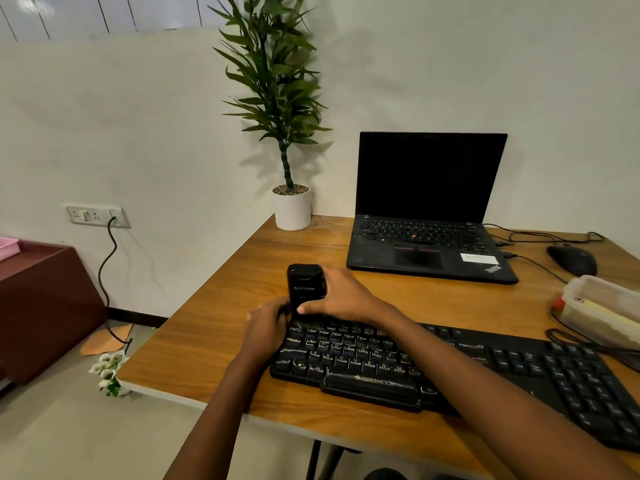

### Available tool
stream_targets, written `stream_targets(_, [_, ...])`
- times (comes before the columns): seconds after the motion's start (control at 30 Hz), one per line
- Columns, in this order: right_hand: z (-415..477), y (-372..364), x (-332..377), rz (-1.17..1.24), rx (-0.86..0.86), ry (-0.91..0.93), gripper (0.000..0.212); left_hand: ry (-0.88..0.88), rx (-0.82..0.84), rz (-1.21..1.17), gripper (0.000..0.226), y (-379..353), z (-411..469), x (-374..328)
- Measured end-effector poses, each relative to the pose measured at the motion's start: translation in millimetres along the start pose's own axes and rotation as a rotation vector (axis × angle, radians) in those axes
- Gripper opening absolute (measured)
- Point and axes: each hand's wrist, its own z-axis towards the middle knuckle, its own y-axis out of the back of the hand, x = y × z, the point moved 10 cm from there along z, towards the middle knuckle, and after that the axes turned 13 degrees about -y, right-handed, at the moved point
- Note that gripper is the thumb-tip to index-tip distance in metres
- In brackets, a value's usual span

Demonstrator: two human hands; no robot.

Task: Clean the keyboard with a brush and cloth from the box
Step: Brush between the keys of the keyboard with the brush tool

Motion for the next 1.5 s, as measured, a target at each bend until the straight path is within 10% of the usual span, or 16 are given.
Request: stream_targets(1.5, [-11, 12, -8, 0.015, 0.056, 0.0, 0.058, 0.027, 0.031, 0.027, 0.016, -2, 4, -6])
